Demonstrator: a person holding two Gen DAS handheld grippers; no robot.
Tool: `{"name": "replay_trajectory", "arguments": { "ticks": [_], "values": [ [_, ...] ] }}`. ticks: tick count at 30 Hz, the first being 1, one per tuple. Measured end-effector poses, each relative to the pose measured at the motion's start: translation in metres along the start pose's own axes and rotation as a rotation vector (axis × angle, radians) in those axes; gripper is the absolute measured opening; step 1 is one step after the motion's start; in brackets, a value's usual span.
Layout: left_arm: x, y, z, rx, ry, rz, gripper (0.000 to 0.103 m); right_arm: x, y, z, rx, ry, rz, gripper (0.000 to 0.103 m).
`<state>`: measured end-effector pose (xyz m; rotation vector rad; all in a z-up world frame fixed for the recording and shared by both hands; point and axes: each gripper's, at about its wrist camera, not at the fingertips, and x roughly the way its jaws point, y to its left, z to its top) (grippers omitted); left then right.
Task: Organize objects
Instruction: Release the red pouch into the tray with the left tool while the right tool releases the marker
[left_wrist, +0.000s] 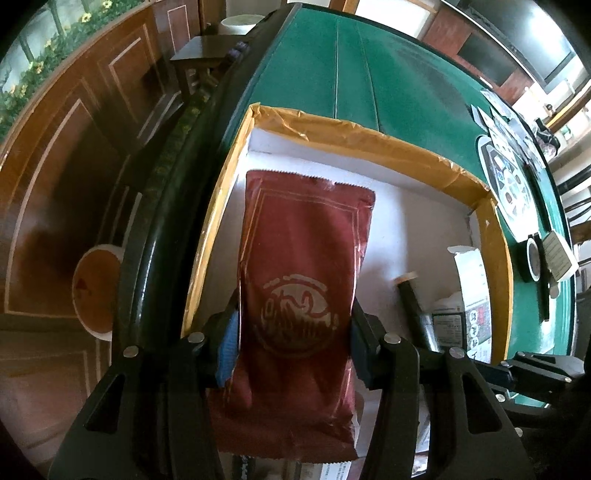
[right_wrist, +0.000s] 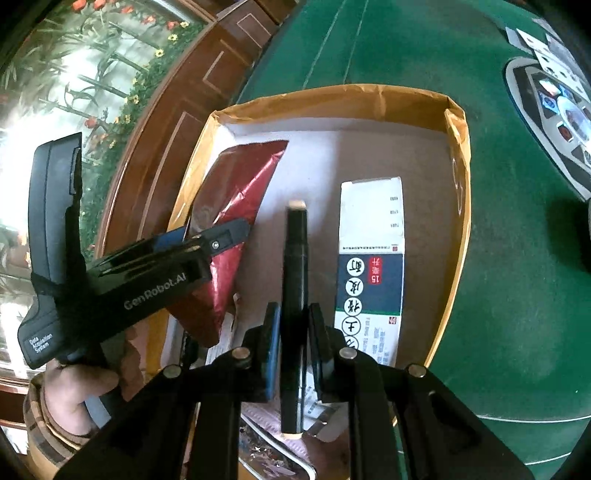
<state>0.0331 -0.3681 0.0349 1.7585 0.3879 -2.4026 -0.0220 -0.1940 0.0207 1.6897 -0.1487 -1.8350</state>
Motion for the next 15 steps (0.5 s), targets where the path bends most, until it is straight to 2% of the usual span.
{"name": "replay_trajectory", "arguments": {
  "ticks": [2,4,6,8,12,15],
  "values": [
    [0.000,0.000,0.000,-0.002,-0.002,-0.002,0.053,0.003,0.005,0.004,-0.006,-0.002,-0.003,0.014],
    [-0.002,0.001,0.000,-0.014,-0.003,-0.018,0.057,0.002,0.004,0.003,-0.001,0.008,-0.001,0.025],
    [-0.008,0.002,0.000,-0.028,-0.011,-0.035,0.065,-0.006,0.004,0.001,0.007,0.002,0.018,0.052],
    [-0.020,0.002,0.000,-0.037,-0.050,-0.059,0.072,-0.025,0.007,-0.002,0.001,-0.042,0.038,0.061],
    [-0.042,-0.004,-0.002,-0.055,-0.086,-0.120,0.073,-0.059,0.011,-0.010,-0.068,-0.135,0.005,0.073],
    [-0.057,-0.018,-0.009,-0.031,-0.098,-0.157,0.072,-0.083,0.000,-0.016,-0.073,-0.205,-0.024,0.078]
  ]
}}
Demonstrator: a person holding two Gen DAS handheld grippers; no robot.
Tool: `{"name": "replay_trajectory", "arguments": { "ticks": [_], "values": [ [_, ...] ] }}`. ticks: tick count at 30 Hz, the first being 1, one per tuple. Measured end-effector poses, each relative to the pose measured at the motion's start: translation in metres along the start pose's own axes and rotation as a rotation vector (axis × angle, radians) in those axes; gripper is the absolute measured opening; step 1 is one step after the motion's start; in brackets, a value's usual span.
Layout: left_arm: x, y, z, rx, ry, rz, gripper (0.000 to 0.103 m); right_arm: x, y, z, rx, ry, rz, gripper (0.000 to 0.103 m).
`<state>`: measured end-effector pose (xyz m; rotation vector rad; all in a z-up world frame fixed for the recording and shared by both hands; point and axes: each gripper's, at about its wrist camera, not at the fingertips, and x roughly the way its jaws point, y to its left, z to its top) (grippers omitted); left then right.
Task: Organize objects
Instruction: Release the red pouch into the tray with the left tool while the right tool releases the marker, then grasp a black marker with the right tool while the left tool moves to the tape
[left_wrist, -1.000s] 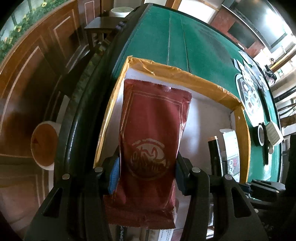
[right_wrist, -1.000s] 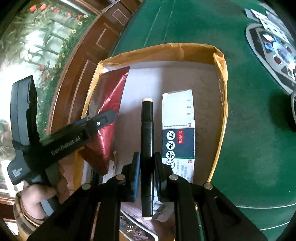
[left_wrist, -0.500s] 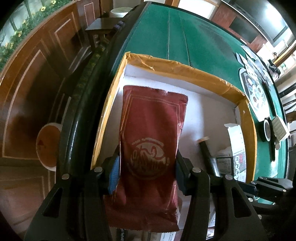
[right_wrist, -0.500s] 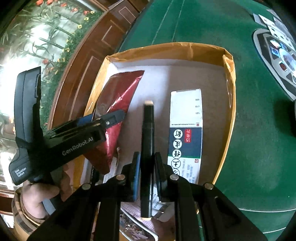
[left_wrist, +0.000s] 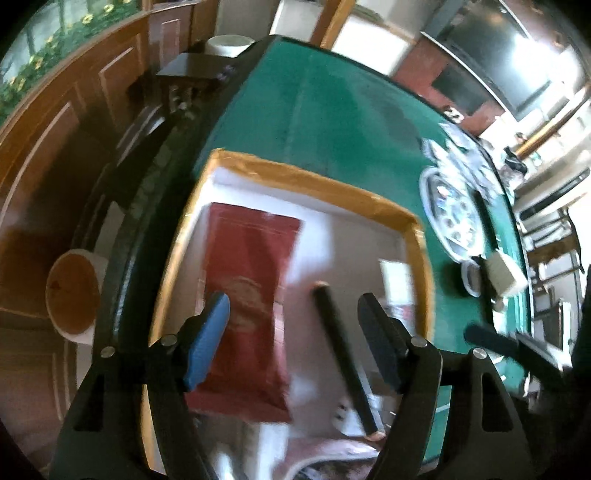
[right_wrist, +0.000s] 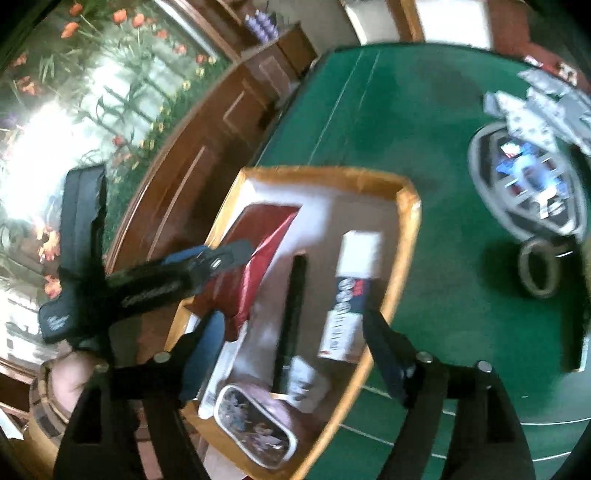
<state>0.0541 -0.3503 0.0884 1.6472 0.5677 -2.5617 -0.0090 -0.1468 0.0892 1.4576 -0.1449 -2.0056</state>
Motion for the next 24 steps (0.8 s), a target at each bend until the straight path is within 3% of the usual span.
{"name": "replay_trajectory", "arguments": {
  "ticks": [6,11,14,19,24],
  "values": [
    [-0.008,-0.047,-0.005,0.038,0.019,-0.082,0.073,-0.024,-0.038,0.003,0.066,-0.065,-0.048,0.082],
    [-0.002,-0.102,-0.011,0.121,0.049,-0.133,0.079,-0.054,-0.091,-0.001,0.165,-0.122,-0.085,0.082],
    [0.009,-0.130,-0.022,0.153,0.085,-0.172,0.079,-0.077,-0.113,-0.001,0.180,-0.170,-0.141,0.082],
    [0.033,-0.177,-0.037,0.232,0.178,-0.275,0.080,-0.106,-0.149,-0.007,0.243,-0.204,-0.147,0.082],
    [0.053,-0.210,-0.048,0.280,0.231,-0.282,0.080,-0.138,-0.174,-0.019,0.275,-0.254,-0.144,0.083]
  ]
}}
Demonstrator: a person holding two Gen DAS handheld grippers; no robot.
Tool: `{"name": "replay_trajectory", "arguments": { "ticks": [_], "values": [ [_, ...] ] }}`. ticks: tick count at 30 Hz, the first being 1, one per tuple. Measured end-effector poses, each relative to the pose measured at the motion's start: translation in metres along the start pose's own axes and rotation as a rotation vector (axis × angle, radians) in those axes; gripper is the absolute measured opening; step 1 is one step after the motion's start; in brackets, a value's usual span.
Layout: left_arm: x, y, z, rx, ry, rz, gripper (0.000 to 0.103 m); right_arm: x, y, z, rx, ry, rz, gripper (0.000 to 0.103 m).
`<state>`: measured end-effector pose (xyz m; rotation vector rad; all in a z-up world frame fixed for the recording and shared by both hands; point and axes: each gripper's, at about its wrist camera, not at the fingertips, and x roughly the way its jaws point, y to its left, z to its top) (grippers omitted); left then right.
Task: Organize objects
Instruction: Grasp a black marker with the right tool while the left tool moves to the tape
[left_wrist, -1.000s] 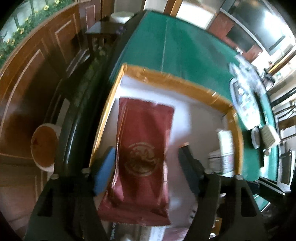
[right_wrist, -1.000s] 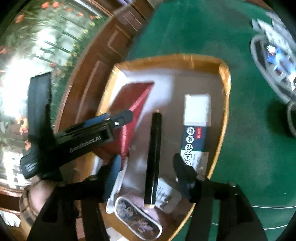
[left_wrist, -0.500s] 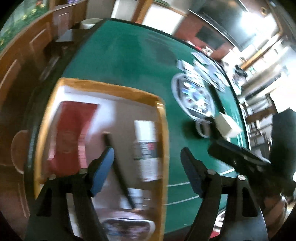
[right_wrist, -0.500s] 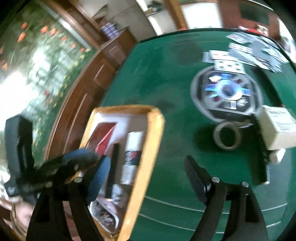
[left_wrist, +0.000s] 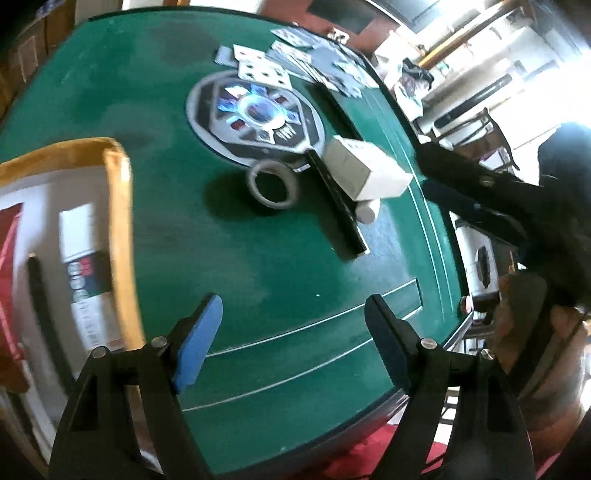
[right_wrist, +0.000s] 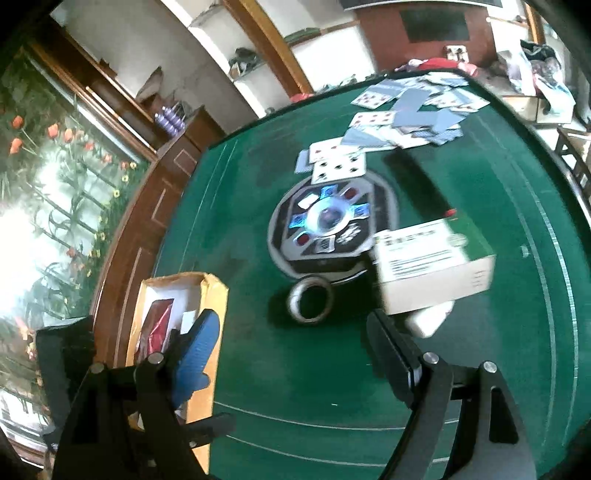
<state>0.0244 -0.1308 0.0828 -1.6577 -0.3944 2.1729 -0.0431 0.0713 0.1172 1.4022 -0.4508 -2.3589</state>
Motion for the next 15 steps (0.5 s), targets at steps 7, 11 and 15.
{"name": "replay_trajectory", "arguments": {
  "ticks": [7,11,15],
  "values": [
    [0.024,-0.008,0.012,-0.044,-0.011,0.017,0.080,-0.026,-0.065,-0.013,0.102,-0.024,-0.092,0.086],
    [0.044,-0.006,0.026,-0.090,-0.023,0.032,0.080,-0.030,-0.097,-0.022,0.197,-0.038,-0.124,0.086],
    [0.061,-0.007,0.048,-0.079,-0.074,0.123,0.080,-0.029,-0.109,-0.023,0.210,-0.026,-0.135,0.086]
  ]
}}
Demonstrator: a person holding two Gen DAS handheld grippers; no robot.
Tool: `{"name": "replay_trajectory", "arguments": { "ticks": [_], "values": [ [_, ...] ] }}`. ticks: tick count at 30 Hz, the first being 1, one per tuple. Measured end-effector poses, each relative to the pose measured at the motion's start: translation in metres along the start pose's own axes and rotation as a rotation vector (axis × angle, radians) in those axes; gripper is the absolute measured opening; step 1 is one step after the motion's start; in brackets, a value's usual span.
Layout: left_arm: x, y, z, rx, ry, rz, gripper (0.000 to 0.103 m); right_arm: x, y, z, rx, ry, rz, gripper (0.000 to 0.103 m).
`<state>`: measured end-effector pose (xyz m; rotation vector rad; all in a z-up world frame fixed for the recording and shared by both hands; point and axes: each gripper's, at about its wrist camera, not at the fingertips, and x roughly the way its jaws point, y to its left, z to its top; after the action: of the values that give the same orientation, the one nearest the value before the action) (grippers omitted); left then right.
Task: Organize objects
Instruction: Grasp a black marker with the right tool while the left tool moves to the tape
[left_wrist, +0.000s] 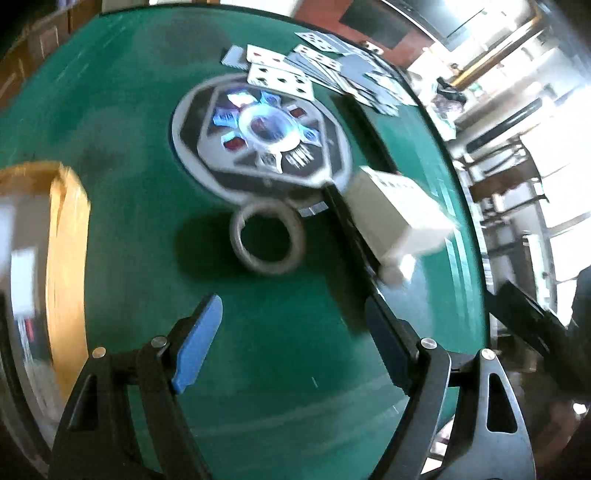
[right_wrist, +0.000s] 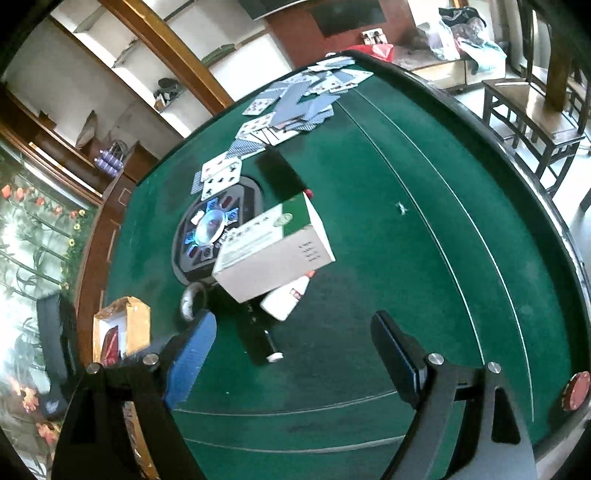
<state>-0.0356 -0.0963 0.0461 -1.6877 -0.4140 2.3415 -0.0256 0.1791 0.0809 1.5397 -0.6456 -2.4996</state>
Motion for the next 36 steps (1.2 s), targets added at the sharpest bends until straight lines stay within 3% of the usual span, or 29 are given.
{"name": "replay_trajectory", "arguments": {
  "ticks": [6,11,13,17,19,21,26,31,33,36],
  "values": [
    [0.036,-0.008,0.025,0.093,0.009,0.163,0.080,0.004,0.000,0.003,-0.007,0.021,0.019,0.086],
    [0.044,-0.003,0.034,0.097,-0.005,0.170,0.080,0.010,0.003,0.004,-0.047,0.049,0.019,0.086],
    [0.042,-0.003,0.034,0.110,-0.025,0.178,0.062,0.012,0.003,0.005,-0.055,0.064,0.016,0.086],
    [0.039,-0.005,0.026,0.121,-0.028,0.169,0.059,0.020,0.004,0.004,-0.092,0.092,0.016,0.086],
    [0.036,-0.006,0.018,0.116,-0.027,0.163,0.059,0.028,0.010,0.001,-0.136,0.113,0.026,0.079],
    [0.032,-0.005,0.009,0.102,-0.025,0.156,0.059,0.038,0.019,-0.004,-0.190,0.144,0.033,0.052],
    [0.019,0.003,-0.018,0.060,-0.019,0.147,0.059,0.072,0.052,-0.018,-0.328,0.228,0.047,0.037],
    [0.008,0.009,-0.040,0.039,-0.014,0.150,0.059,0.096,0.076,-0.024,-0.460,0.222,-0.072,0.031],
    [0.006,0.011,-0.044,0.029,-0.014,0.148,0.059,0.103,0.075,-0.026,-0.488,0.237,-0.087,0.016],
    [0.005,0.012,-0.046,0.022,-0.013,0.147,0.059,0.102,0.072,-0.034,-0.548,0.240,-0.084,0.013]
  ]
}}
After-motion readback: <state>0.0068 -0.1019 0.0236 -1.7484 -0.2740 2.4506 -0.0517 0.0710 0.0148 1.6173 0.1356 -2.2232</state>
